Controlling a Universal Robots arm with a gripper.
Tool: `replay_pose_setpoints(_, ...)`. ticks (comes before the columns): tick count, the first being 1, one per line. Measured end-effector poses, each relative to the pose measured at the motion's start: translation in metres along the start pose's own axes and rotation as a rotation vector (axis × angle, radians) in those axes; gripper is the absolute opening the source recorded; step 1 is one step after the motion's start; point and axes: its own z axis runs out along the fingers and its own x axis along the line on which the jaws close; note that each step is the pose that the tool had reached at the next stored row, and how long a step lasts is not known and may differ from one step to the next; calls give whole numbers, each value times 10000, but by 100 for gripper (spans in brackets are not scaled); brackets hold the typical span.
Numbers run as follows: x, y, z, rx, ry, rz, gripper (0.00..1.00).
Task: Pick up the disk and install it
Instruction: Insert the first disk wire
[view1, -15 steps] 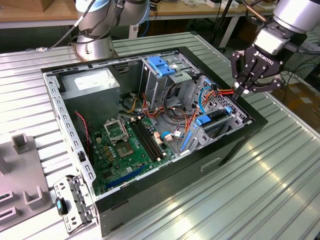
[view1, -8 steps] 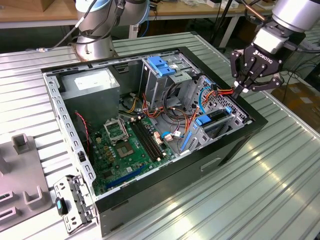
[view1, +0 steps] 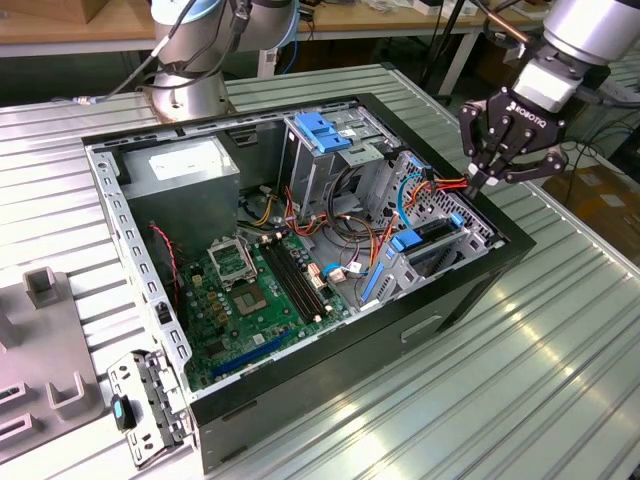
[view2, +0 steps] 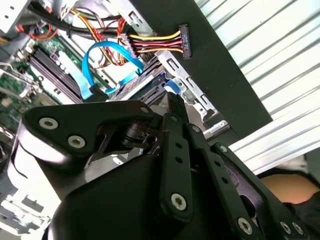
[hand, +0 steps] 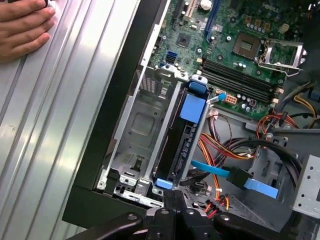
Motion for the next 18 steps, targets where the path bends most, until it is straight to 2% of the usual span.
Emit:
replay_pose_setpoints(5, 3, -12, 9, -15, 23, -567, 11)
replay_pose_setpoints(8, 4, -40, 15, -25, 39, -978, 11)
replay_pose_setpoints(18, 11, -83, 13, -28, 60, -1416, 11)
